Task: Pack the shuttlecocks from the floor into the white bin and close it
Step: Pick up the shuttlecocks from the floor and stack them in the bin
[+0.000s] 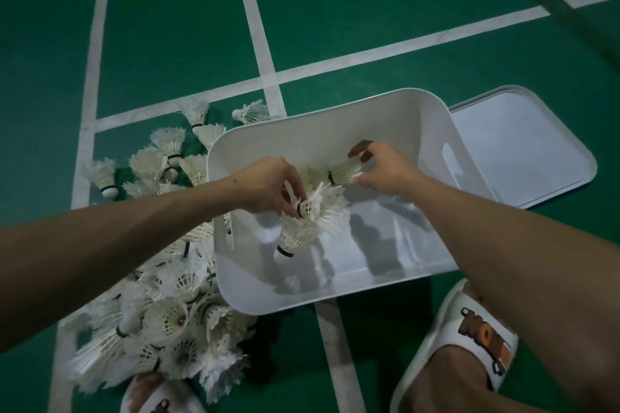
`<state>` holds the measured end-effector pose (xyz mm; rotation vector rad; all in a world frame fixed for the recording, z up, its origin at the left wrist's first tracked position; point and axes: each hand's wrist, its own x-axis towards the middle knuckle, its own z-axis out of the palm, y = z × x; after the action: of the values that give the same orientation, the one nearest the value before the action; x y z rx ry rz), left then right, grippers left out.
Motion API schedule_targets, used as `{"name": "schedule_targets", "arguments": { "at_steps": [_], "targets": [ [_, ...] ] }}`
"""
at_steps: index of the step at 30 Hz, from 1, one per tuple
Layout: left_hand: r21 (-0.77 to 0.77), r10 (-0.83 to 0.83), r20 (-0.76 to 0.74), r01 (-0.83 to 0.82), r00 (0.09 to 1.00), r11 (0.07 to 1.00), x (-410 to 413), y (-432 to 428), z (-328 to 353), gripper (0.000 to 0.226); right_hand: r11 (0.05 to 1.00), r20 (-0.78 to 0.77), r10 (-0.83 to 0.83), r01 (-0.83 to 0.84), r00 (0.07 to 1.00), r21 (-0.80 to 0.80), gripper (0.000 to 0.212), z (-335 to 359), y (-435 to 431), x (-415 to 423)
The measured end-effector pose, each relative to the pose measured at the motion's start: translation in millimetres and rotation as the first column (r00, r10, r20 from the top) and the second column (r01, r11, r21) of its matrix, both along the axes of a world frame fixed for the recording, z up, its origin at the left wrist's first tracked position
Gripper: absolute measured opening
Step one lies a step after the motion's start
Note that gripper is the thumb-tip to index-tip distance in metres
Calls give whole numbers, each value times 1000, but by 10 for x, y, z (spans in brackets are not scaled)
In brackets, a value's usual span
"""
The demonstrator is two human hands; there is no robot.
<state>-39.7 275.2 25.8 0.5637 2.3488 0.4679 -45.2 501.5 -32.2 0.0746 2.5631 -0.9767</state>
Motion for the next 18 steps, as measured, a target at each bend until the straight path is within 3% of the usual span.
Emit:
{"name": "schedule_targets", "arguments": {
  "at_steps": [13,18],
  "targets": [
    [-21,50,-20,-50,999,999,-58,-64,-91,25,975,92,-15,35,996,-220,66,-241,-276,61],
    [-35,22,-19,-23,1000,999,-40,-30,-99,28,944,91,-147,167,985,-286,52,-285,-253,70]
  ]
}}
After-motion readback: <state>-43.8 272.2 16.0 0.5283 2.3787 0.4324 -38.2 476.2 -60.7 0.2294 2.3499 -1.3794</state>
